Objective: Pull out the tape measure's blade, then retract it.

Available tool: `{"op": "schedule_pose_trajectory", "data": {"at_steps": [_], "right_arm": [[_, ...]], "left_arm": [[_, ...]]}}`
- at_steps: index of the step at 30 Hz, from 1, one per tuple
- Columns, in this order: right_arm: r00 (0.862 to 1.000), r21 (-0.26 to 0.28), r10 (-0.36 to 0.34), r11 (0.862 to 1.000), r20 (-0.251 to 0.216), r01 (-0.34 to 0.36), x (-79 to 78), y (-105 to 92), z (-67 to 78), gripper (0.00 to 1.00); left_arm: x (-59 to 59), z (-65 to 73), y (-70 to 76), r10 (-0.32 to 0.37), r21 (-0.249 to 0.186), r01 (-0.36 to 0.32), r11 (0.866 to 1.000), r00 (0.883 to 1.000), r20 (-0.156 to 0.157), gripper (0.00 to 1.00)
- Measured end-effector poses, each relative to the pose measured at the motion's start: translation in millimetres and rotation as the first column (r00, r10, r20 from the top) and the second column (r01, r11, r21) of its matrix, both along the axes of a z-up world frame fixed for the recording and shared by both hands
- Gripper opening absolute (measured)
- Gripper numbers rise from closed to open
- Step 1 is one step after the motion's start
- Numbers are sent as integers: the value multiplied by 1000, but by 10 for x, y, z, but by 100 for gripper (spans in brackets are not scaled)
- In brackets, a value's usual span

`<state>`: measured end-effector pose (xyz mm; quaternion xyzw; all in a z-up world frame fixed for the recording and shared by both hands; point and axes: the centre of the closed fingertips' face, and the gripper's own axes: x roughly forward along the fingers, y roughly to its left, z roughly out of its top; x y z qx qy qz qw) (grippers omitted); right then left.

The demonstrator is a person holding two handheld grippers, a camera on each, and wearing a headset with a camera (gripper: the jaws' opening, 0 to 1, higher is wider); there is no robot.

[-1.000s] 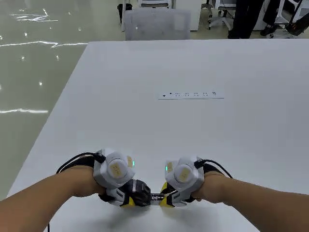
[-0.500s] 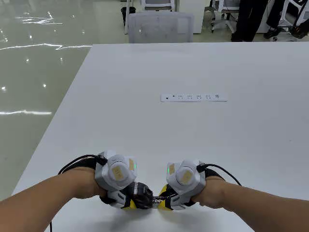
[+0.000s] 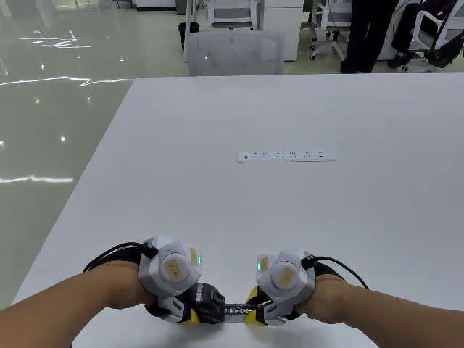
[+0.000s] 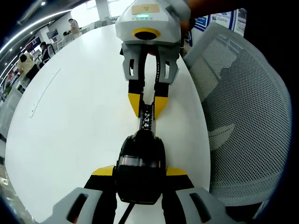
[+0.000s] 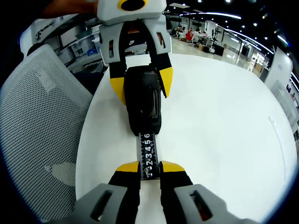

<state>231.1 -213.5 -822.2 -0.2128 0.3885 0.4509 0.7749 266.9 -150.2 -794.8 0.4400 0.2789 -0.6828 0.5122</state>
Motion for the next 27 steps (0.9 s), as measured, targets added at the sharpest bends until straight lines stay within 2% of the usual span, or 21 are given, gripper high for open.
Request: {"op": "schedule_pose_trajectory", "data": {"at_steps": [15, 27], "right_arm": [[1000, -27, 6, 1000, 2, -6, -36, -160, 0, 14], [1000, -26, -6, 1000, -1, 6, -76, -250, 3, 14]], "left_arm": [[23, -4, 13, 10, 6, -10, 1000, 1000, 2, 33], [24, -5, 15, 10, 5, -10, 1000, 1000, 1, 33]]}}
